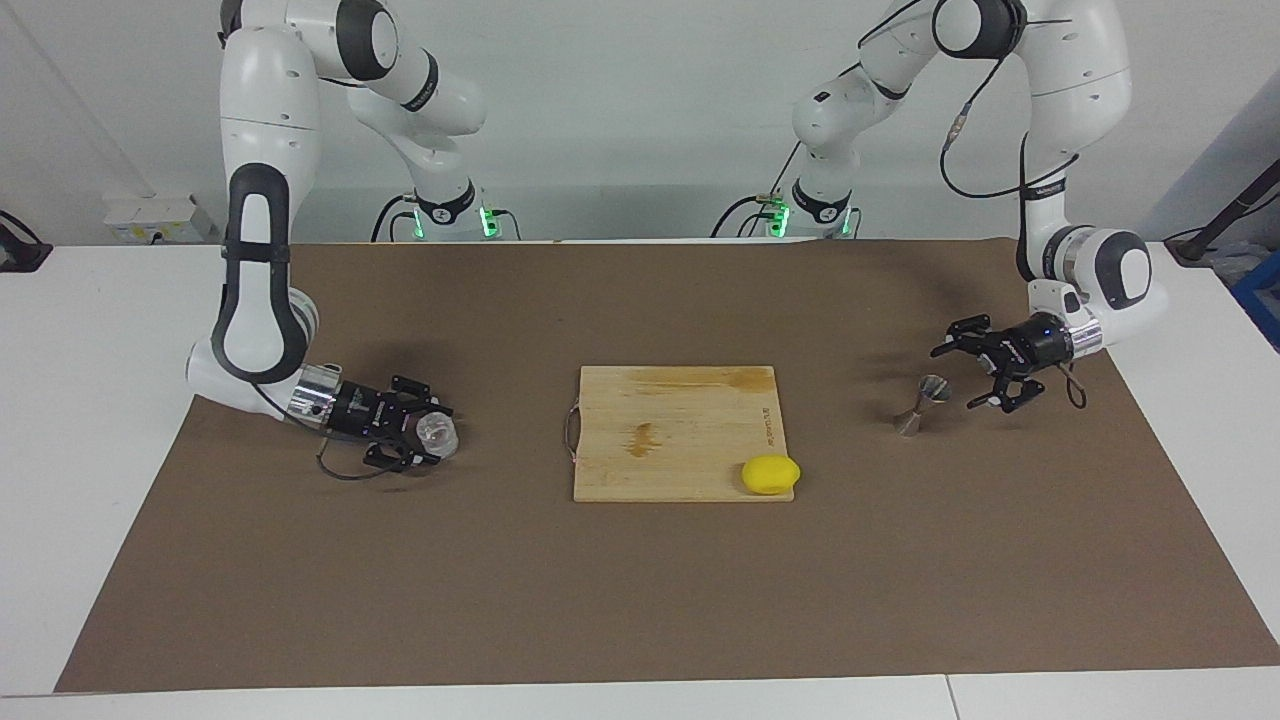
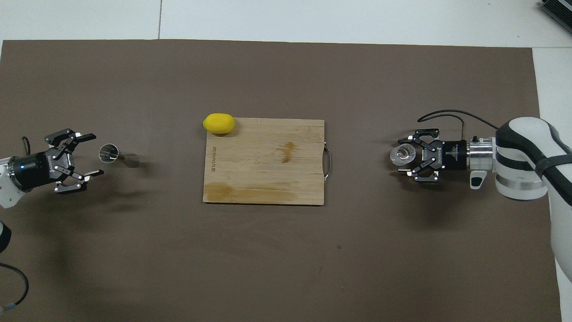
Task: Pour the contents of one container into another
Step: 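Grasp the metal cup with the left gripper while the right gripper grasps the glass cup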
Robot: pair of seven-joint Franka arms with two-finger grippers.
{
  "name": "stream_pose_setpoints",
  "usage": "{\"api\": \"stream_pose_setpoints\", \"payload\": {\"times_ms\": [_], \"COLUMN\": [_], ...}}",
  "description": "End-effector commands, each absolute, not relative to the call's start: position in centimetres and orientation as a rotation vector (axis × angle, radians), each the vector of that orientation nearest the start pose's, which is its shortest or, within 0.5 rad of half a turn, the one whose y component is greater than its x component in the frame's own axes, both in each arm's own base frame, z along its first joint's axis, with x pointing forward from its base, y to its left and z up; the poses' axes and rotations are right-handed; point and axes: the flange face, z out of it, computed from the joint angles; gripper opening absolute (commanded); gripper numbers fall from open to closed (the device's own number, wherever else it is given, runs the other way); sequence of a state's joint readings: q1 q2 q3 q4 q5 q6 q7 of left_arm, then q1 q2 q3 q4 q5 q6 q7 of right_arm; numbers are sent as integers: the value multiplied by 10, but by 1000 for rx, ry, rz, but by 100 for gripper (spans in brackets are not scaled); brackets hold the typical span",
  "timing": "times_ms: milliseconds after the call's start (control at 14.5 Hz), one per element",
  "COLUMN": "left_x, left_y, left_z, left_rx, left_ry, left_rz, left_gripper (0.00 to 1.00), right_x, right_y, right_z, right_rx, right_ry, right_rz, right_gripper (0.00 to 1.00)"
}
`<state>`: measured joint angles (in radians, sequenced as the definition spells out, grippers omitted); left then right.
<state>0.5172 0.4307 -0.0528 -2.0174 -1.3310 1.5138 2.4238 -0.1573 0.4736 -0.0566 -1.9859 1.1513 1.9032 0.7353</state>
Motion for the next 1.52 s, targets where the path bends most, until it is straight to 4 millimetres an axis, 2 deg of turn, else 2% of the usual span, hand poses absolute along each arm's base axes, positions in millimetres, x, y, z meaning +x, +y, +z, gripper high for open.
{"api": "stream_pose_setpoints", "payload": {"times_ms": [0, 138, 413, 551, 689, 1171, 1309, 1447], "left_x": [543, 541, 540, 540, 542, 543, 543, 544], "left_y": [151, 144, 142, 140, 138, 134, 134, 135], "left_z": [237, 237, 237, 238, 237, 234, 232, 232], "left_rx": [1380, 1332, 1318, 1311, 1315, 1327, 1341, 1329], "left_ry": [-1086, -1077, -1068, -1070, -1075, -1099, -1104, -1144], "left_rz": [1407, 1423, 1425, 1425, 1422, 1423, 1423, 1456], "left_gripper": [100, 100, 100, 100, 100, 100, 88, 66], "right_x": [576, 575, 576, 576, 577, 583, 585, 586], "right_y": [-55, -56, -56, -56, -55, -55, -55, -54], "right_z": [222, 222, 222, 222, 224, 248, 264, 277], "right_rx": [-1498, -1498, -1498, -1500, -1497, -1498, -1506, -1513], "right_ry": [1665, 1664, 1662, 1659, 1655, 1619, 1601, 1581], "right_rz": [829, 829, 830, 828, 838, 837, 814, 803], "right_gripper": [71, 50, 12, 4, 0, 0, 0, 0]}}
